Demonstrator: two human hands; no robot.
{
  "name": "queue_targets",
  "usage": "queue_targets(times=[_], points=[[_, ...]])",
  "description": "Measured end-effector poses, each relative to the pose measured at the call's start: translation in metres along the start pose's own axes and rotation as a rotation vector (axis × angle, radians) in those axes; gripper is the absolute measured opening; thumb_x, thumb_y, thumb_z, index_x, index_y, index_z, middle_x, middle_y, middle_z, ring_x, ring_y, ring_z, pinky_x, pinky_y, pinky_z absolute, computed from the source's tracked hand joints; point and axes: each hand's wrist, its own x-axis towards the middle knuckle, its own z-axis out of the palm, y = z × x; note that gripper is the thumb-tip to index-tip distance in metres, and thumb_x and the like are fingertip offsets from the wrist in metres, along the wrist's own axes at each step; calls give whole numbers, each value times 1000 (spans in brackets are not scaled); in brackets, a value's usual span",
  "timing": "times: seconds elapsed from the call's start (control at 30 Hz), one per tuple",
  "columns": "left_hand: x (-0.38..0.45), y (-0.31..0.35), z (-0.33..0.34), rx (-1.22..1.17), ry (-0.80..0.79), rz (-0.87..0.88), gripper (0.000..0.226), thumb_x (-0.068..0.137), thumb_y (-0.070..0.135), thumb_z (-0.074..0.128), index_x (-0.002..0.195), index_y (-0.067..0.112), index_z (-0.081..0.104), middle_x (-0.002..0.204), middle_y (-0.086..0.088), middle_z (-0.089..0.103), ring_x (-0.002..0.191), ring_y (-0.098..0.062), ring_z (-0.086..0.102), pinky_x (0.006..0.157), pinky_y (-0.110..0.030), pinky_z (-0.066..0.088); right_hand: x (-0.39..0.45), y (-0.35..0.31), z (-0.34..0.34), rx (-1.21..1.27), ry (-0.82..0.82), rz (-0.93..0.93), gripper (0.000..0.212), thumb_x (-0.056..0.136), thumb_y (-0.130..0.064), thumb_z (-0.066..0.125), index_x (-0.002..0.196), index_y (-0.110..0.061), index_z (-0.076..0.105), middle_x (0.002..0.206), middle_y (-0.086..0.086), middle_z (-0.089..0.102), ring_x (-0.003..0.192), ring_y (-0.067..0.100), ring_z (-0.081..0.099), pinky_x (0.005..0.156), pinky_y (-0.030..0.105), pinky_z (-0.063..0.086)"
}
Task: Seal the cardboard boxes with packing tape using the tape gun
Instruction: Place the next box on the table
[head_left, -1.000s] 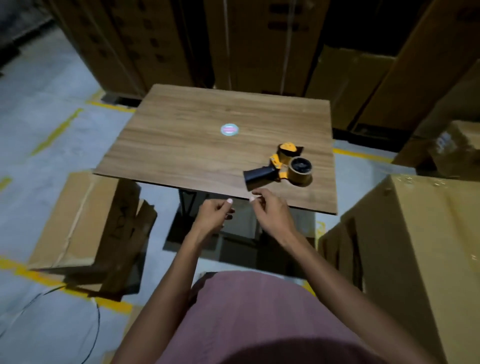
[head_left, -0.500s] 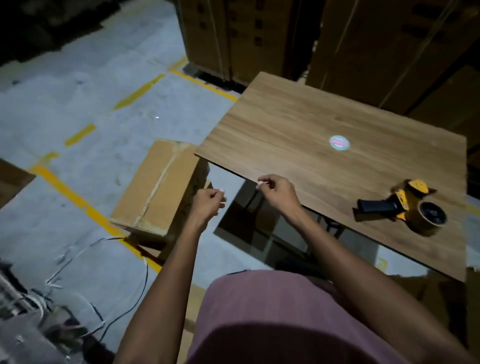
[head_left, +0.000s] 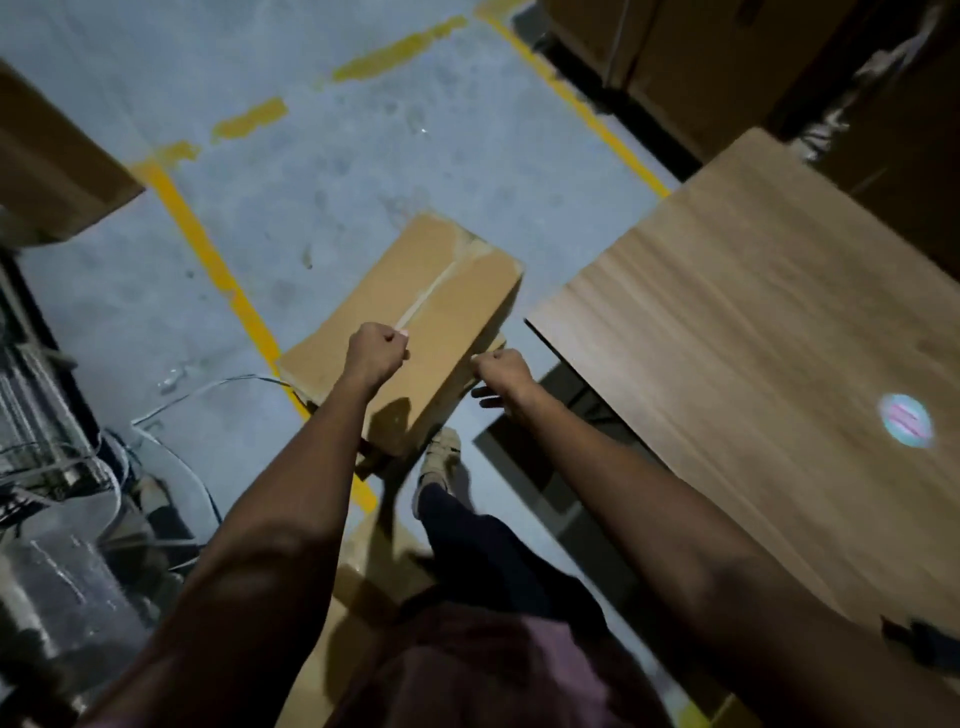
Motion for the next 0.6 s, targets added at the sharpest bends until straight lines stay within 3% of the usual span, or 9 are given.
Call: queue_targets(times=[0.1, 0.17, 0.2, 0.27, 0.33, 0.4, 0.5, 0.6], points=[[71, -20, -15, 115, 28, -55, 37, 100, 20, 57, 68, 8, 70, 77, -16, 73, 68, -32, 65, 61, -32, 44, 87, -23, 41, 16, 32, 84, 19, 99, -19, 58, 91, -3, 62, 93, 16, 64, 80, 28, 62, 65, 40, 50], [113, -29, -17, 164, 24, -63, 31, 99, 20, 58, 81, 3, 76, 83, -17, 74, 81, -33, 69, 66, -30, 43, 134, -30, 69, 14, 53, 145, 22, 99, -18, 55, 81, -5, 56, 98, 19, 65, 88, 32, 63, 71, 45, 50], [134, -35, -14, 186, 8, -72, 27, 98, 20, 58, 91, 2, 77, 93, -18, 75, 90, -34, 69, 72, -30, 47, 152, -31, 83, 21, 78, 178, 22, 99, -18, 53, 86, -2, 58, 106, 21, 67, 95, 35, 65, 76, 46, 52], [174, -56, -6, 194, -21, -104, 27, 97, 21, 59, 111, 5, 75, 110, -16, 75, 105, -32, 69, 89, -33, 52, 185, -25, 109, 97, 176, 277, 34, 99, -25, 53, 115, 4, 59, 122, 21, 65, 107, 39, 63, 82, 43, 51], [206, -73, 3, 211, -38, -133, 36, 97, 22, 61, 130, 8, 66, 126, -14, 69, 118, -31, 64, 103, -38, 49, 215, -14, 130, 173, 284, 401, 57, 99, -40, 53, 140, -1, 47, 140, 20, 55, 120, 40, 56, 99, 46, 51], [235, -86, 8, 279, -2, -122, 51, 96, 26, 64, 143, 10, 53, 141, -12, 58, 129, -32, 54, 109, -44, 43, 243, -7, 144, 232, 367, 520, 75, 97, -55, 52, 151, -5, 33, 152, 20, 42, 131, 43, 48, 108, 55, 45], [273, -107, 7, 424, 37, -137, 67, 92, 36, 69, 149, 13, 42, 149, -14, 44, 139, -35, 37, 111, -51, 33, 266, -3, 158, 349, 337, 630, 89, 96, -63, 52, 156, -6, 18, 154, 17, 38, 135, 43, 44, 105, 55, 46], [297, -128, 1, 458, 21, -234, 83, 86, 49, 73, 151, 13, 36, 153, -15, 40, 143, -38, 33, 111, -56, 30, 275, -1, 161, 373, 344, 660, 98, 90, -67, 55, 156, -7, 13, 148, 15, 45, 128, 42, 49, 95, 54, 48]])
